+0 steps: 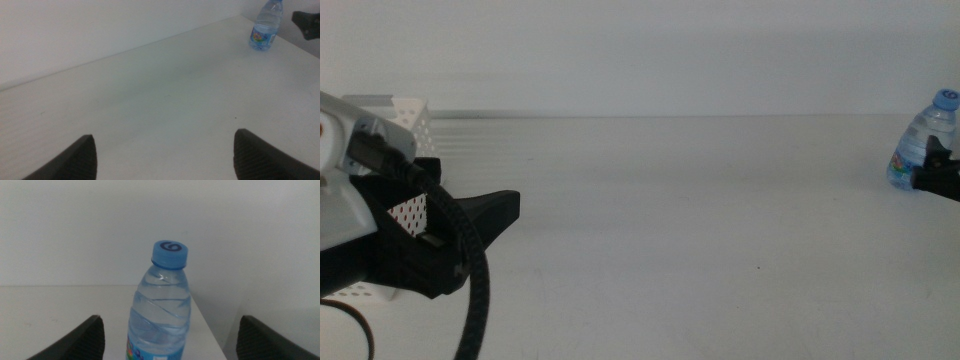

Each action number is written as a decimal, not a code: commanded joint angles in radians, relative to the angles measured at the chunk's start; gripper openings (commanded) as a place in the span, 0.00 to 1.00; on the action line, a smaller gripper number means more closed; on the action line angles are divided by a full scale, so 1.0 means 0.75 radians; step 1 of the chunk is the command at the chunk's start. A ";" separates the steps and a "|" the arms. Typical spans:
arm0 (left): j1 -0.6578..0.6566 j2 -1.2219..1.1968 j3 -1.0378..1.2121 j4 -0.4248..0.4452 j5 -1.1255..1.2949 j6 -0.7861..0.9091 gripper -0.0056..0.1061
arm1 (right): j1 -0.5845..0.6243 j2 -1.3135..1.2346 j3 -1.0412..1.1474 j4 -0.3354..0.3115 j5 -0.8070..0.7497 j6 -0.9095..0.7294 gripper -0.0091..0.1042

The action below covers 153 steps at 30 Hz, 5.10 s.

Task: Use arms to grab the bottles and put them into the dustbin to the left of the table.

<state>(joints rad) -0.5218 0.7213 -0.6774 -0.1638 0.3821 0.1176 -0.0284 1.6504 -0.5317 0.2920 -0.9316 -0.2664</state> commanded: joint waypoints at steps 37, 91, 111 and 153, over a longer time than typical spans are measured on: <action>-0.006 -0.008 -0.039 -0.014 -0.094 -0.018 0.86 | -0.101 0.560 -0.638 -0.128 -0.018 -0.015 0.85; -0.006 -0.008 -0.039 -0.014 -0.094 -0.018 0.86 | 0.802 0.778 -1.364 -1.436 0.338 1.108 0.51; -0.006 -0.008 -0.039 -0.014 -0.095 -0.018 0.86 | 0.599 0.082 -0.810 -2.020 0.332 1.767 0.71; -0.006 -0.008 -0.039 -0.014 -0.095 -0.018 0.86 | 0.784 -1.494 0.054 -0.432 1.594 0.355 0.69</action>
<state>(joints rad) -0.5218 0.7213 -0.6774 -0.1638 0.3850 0.1176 0.5387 0.5298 -0.4679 -0.0744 0.3010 0.0732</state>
